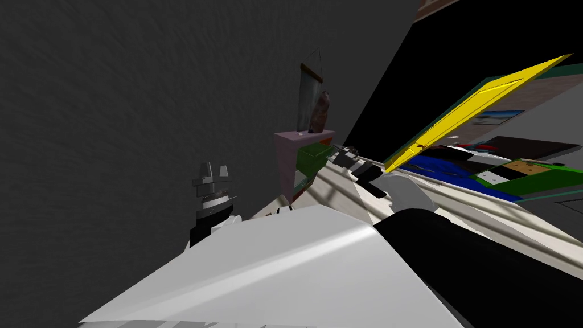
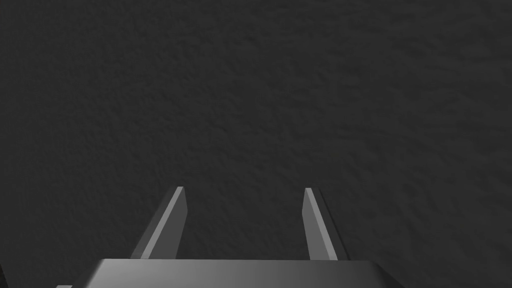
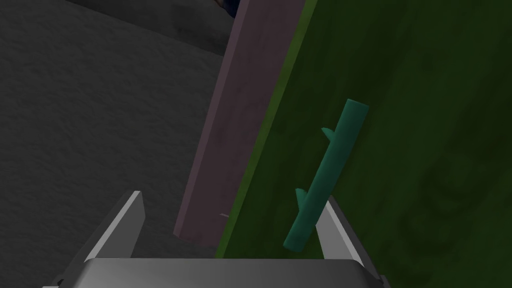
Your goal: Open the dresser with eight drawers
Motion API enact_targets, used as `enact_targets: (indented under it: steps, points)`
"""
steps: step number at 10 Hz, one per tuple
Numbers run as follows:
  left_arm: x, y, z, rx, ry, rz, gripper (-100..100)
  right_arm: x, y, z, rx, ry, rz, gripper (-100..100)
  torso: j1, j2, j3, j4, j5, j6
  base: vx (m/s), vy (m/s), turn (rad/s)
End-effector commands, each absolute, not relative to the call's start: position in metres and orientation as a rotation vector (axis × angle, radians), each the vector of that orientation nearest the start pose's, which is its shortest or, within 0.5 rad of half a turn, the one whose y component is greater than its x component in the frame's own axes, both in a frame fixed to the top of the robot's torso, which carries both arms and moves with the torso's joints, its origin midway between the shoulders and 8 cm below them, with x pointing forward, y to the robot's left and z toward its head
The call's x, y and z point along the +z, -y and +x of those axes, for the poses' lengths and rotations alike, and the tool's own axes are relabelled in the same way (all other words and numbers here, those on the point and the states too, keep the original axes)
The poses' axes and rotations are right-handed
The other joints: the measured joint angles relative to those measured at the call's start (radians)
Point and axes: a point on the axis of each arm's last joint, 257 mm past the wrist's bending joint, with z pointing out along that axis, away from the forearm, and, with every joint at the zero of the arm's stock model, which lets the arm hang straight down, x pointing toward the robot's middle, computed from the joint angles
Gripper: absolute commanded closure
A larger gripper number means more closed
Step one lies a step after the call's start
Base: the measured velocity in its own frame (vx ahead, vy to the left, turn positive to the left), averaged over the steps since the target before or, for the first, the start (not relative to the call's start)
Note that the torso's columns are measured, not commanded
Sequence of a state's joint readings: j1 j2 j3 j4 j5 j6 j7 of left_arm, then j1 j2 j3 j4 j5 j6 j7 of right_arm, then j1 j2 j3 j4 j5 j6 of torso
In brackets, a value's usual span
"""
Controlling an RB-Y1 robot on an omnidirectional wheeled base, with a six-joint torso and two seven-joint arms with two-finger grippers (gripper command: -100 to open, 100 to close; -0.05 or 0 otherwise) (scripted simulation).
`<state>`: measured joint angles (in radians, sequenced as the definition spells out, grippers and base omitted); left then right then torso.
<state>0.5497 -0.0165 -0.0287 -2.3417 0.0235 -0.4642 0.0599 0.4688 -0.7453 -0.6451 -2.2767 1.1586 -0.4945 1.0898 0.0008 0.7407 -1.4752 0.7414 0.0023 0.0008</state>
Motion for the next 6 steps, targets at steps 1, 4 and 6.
enact_targets:
  steps: [1, 4, 6]
  points:
    - [0.0294, -0.2788, 0.3349, -1.379, -0.578, -0.725, 0, 0.0471, 0.352, 0.3801, -1.177, -0.685, -1.374, -100, 0.002, 0.002, 0.001, 0.001, 0.002, -0.001, 0.0, 0.0, 0.0]
    - [0.0294, -0.2788, 0.3349, -1.379, -0.578, -0.725, 0, 0.0448, 0.3532, 0.3802, -1.174, -0.693, -1.376, 0, 0.002, 0.001, 0.001, -0.001, 0.0, -0.001, 0.0, 0.0, 0.0]
    - [0.0294, -0.2788, 0.3349, -1.379, -0.578, -0.725, 0, 0.0435, 0.3541, 0.3804, -1.172, -0.697, -1.377, 0, 0.002, -0.001, 0.0, -0.002, -0.001, -0.001, 0.0, 0.0, 0.0]
